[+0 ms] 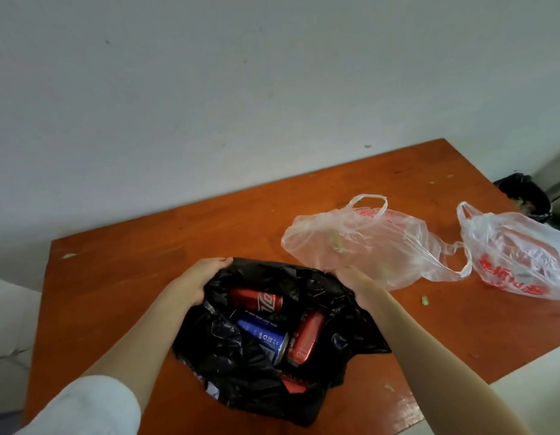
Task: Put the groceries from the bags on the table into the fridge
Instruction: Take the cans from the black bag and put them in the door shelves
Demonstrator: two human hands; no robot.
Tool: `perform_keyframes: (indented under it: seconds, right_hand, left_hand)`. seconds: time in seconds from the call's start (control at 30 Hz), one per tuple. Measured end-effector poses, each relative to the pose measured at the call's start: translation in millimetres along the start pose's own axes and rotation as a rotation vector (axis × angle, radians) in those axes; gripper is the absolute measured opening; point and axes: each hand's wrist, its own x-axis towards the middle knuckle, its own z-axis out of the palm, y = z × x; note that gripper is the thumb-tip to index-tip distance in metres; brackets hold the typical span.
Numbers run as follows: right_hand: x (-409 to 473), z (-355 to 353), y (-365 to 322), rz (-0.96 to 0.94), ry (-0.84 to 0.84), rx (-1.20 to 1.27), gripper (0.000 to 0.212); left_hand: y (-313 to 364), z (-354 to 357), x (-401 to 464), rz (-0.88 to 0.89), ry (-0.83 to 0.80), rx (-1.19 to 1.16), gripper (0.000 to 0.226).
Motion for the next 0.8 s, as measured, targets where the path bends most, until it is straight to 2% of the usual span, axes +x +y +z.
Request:
perform_keyframes:
  seconds: [0.07, 0.1, 0.17, 0.23, 0.27, 0.3, 0.33, 0.37, 0.4, 0.43, 0.47, 0.5, 0.57, 0.63, 0.7, 0.8]
  right_hand:
    - [2, -1, 5, -0.015, -0.005, 0.004, 0.057]
    - [2, 0, 9, -0.058, -0.034, -0.012, 0.075]
    - [-4, 5, 16, -0.231, -0.083, -0.121, 0.087]
    - [-5, 11, 29, -0.415, -0.043, -0.335, 0.082]
    - [-5, 14, 35, -0.506, 0.038, -0.479, 0.076]
    - [-5, 16, 40, -0.590, 0.145, -0.609, 0.065]
    - [-3, 18, 45, -0.671, 0.258, -0.714, 0.052]
    - [0, 19, 50, -0.730, 0.344, -0.775, 0.041]
    - [3, 21, 51, -0.761, 0.386, -0.777, 0.031]
    - [5, 23, 49, -0.764, 0.396, -0.723, 0.022]
    - [3, 24, 44, -0.744, 0.390, -0.637, 0.018]
    - [0, 25, 36, -0.692, 0.364, -0.541, 0.019]
    - [-1, 26, 23, -0.565, 0.309, -0.387, 0.023]
    - [4, 21, 14, -0.434, 0.291, -0.243, 0.024]
    - [7, 14, 11, -0.323, 0.276, -0.196, 0.023]
    - [14, 6, 14, -0.238, 0.301, -0.294, 0.032]
  left_hand:
    - [3, -3, 7, 0.224, 0.166, 0.195, 0.015]
    - [5, -7, 8, 0.281, 0.198, 0.207, 0.012]
    - [8, -14, 9, 0.330, 0.174, 0.149, 0.008]
    - [9, -17, 1, 0.337, 0.114, 0.168, 0.022]
    - [8, -17, -4, 0.347, 0.100, 0.286, 0.033]
    - [6, -16, -11, 0.368, 0.133, 0.540, 0.043]
    - [3, -14, -18, 0.405, 0.240, 0.832, 0.048]
    - [1, -9, -29, 0.491, 0.413, 1.087, 0.049]
    - [-1, -1, -41, 0.638, 0.591, 1.211, 0.045]
    - [-2, 9, -51, 0.853, 0.736, 1.216, 0.039]
    - [-5, 21, -56, 1.094, 0.770, 1.158, 0.031]
    - [-9, 34, -59, 1.270, 0.679, 1.151, 0.026]
    - [-27, 52, -44, 1.489, 0.328, 1.327, 0.029]
    - [-40, 54, -18, 1.412, 0.160, 1.461, 0.029]
    - [-43, 43, -1, 1.214, 0.185, 1.488, 0.042]
    - [-30, 27, 16, 0.953, 0.239, 1.585, 0.060]
